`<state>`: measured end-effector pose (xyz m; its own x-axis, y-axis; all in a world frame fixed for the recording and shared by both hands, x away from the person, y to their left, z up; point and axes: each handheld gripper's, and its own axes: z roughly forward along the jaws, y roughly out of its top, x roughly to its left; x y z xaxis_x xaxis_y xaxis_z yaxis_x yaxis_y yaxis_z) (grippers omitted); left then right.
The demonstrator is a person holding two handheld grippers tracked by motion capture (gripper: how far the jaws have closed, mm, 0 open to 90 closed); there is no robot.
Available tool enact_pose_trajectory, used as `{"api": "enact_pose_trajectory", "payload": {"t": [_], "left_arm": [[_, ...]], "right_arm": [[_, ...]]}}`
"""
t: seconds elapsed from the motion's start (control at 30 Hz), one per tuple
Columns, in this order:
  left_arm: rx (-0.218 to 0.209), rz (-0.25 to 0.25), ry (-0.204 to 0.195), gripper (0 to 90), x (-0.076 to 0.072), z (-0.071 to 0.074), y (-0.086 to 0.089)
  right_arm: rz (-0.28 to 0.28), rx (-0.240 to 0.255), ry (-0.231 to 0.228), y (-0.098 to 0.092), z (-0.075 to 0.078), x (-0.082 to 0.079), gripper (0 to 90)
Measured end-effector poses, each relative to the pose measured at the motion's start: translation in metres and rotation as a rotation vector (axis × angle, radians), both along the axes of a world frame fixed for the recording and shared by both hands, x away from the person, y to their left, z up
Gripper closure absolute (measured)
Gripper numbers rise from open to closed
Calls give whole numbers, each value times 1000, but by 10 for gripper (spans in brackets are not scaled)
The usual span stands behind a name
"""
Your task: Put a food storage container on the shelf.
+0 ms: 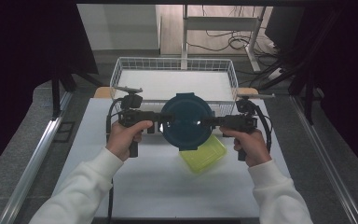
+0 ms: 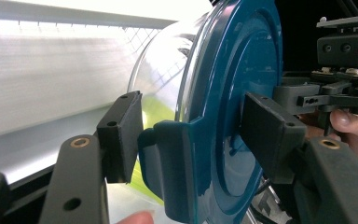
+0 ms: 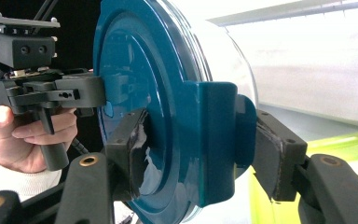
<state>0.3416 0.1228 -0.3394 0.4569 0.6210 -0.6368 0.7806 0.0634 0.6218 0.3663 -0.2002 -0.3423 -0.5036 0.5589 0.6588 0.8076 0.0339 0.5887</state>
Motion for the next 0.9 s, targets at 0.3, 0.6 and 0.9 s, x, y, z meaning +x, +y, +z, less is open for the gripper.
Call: {"api": "enact_pose_trajectory", "payload": {"t": [0.3, 0.6, 0.9], "left_arm": [[-7, 4, 0, 399, 16, 10, 6], [-17, 3, -5, 399, 33, 20, 12], [-23, 7, -11, 400, 47, 27, 15]], "right_arm": [[-9, 4, -2, 6, 10, 14, 410], [-17, 1, -8, 11, 22, 28, 410], [-21, 5, -1, 15, 29, 43, 412]]}}
